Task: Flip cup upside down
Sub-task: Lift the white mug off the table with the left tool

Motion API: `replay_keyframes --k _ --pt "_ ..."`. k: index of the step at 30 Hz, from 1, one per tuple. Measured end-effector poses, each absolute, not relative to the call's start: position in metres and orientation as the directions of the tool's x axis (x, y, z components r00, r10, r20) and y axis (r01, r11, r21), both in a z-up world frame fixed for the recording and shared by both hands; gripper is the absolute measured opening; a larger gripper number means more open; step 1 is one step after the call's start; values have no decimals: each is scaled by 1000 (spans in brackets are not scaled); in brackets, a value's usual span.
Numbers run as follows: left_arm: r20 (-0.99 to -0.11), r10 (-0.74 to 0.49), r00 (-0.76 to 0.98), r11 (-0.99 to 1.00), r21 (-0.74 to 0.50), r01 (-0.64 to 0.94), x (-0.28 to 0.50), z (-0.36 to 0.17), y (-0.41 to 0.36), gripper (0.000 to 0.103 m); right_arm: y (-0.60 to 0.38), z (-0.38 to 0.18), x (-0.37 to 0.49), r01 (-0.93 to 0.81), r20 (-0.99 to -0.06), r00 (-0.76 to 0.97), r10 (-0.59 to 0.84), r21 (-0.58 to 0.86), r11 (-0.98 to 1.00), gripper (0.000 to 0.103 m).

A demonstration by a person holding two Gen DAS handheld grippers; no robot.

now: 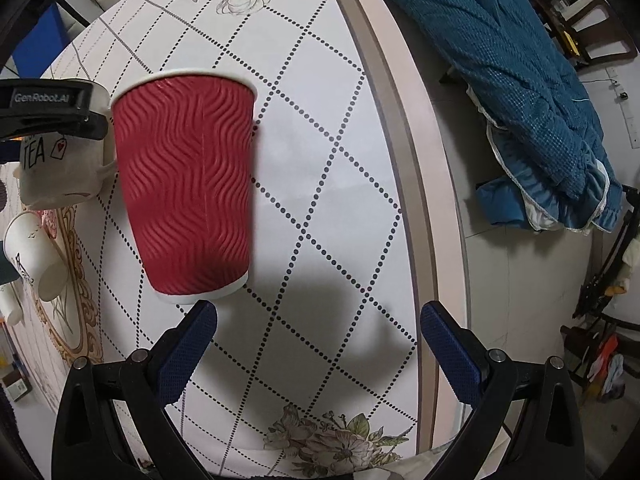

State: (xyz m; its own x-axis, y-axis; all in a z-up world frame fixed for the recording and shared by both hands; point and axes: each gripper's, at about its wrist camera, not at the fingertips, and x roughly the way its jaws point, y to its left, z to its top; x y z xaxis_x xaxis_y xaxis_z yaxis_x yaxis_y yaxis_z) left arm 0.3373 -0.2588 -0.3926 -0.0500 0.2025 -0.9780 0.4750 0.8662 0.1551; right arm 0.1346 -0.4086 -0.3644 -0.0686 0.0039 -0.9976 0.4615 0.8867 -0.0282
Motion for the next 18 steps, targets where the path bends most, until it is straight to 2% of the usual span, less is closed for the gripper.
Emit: replay_keyframes --k 3,6,18 --pt "-979 198 -47 863 152 482 341 -399 -254 103 -410 -367 135 463 -997 -70 6 -28 886 103" --pt "-980 197 -20 861 164 481 346 -404 -247 95 -411 -369 135 465 -997 -73 7 -27 885 103" --pt "-988 156 19 866 146 479 328 -392 -235 93 -408 -366 131 471 -998 -61 25 -7 882 103"
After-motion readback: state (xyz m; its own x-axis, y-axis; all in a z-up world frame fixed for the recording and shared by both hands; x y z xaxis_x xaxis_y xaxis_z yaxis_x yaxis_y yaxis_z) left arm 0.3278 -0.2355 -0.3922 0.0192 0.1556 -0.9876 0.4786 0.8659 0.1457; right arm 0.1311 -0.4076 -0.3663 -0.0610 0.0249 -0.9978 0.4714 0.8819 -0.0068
